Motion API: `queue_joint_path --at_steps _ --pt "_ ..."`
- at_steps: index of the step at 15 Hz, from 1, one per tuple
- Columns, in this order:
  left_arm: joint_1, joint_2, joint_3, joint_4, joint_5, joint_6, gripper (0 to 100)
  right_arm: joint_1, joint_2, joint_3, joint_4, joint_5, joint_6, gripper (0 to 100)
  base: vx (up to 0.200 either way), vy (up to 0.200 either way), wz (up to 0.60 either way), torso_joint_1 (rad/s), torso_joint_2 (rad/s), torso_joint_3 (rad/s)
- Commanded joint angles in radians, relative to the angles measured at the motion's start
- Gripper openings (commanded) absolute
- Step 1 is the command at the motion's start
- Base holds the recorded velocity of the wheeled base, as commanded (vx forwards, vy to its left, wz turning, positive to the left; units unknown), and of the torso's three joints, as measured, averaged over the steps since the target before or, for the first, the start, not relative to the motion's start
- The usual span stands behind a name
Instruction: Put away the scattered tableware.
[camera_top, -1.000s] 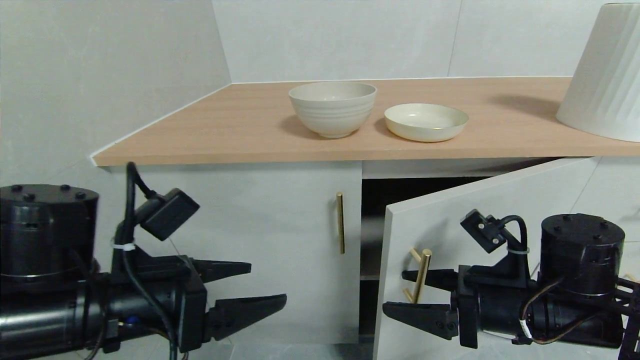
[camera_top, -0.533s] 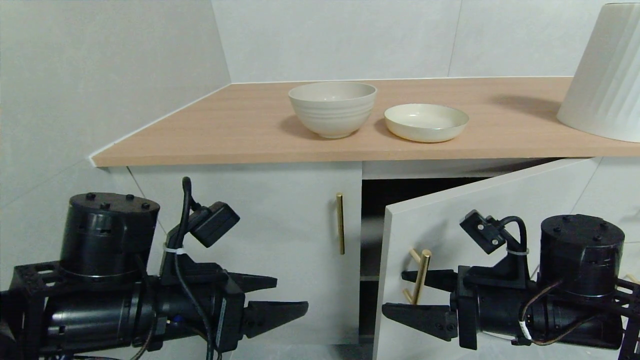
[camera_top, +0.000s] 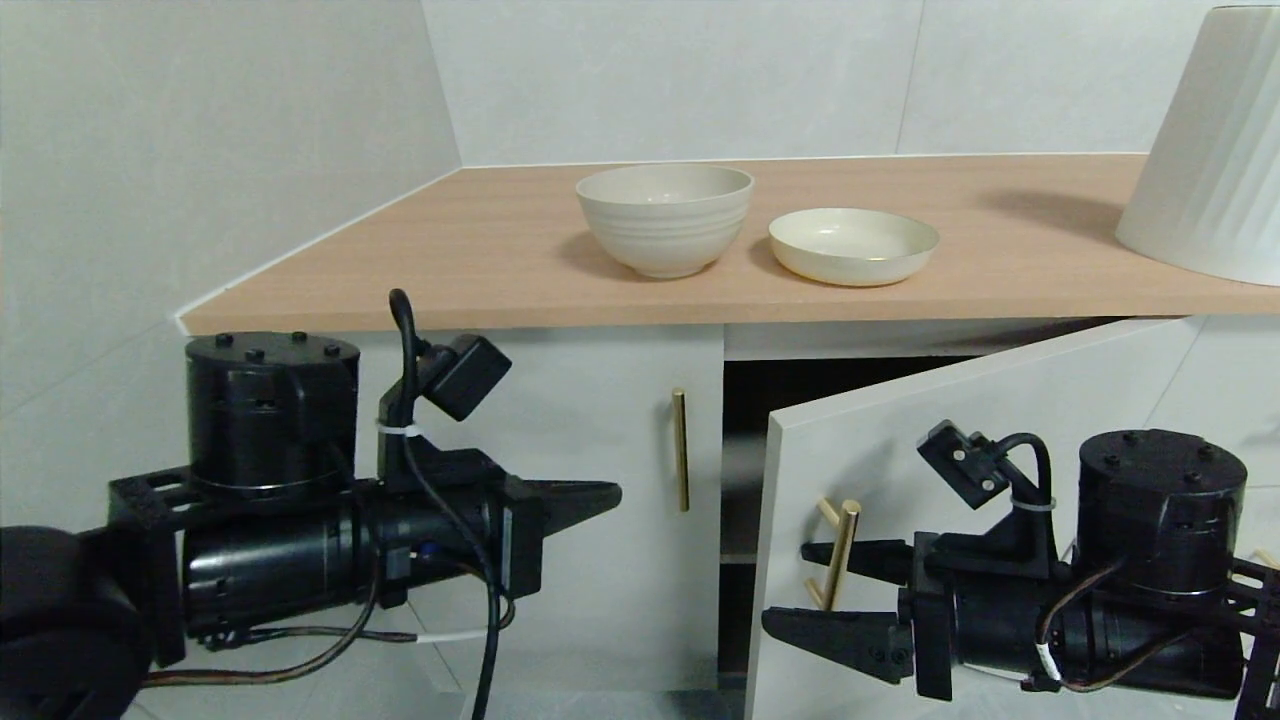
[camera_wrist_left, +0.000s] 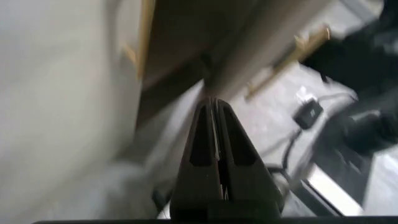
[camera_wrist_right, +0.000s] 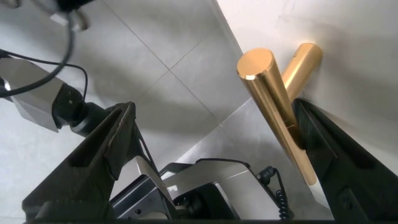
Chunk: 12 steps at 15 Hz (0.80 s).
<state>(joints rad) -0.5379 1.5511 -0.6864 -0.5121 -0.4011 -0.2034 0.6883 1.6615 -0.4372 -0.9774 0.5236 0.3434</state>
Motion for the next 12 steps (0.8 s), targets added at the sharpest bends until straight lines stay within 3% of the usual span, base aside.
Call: queue_joint_path --at_steps 1,3,6,9,12 --pt "-0.014 0.101 -0.021 -0.08 -0.005 -0.002 0 0.0 0.006 0.0 0.0 -0.001 0.0 100 0.0 0.0 0.0 0.0 0.0 0.0" --pt "-0.027 0.139 -0.036 -0.117 -0.015 -0.002 0 0.0 0.004 -0.001 0.0 -0.001 0.0 100 0.0 0.0 0.0 0.0 0.0 0.0" --pt "-0.096 0.27 -0.042 -0.221 -0.032 -0.002 0 0.002 0.006 0.002 0.0 -0.001 0.0 100 0.0 0.0 0.0 0.0 0.0 0.0" --pt "-0.129 0.442 -0.041 -0.459 0.025 -0.002 0 0.002 0.003 0.009 0.0 -0.001 0.0 100 0.0 0.0 0.0 0.0 0.0 0.0" --pt "-0.152 0.472 -0.042 -0.497 0.054 -0.002 0 0.002 -0.003 0.009 -0.001 -0.001 0.0 100 0.0 0.0 0.0 0.0 0.0 0.0"
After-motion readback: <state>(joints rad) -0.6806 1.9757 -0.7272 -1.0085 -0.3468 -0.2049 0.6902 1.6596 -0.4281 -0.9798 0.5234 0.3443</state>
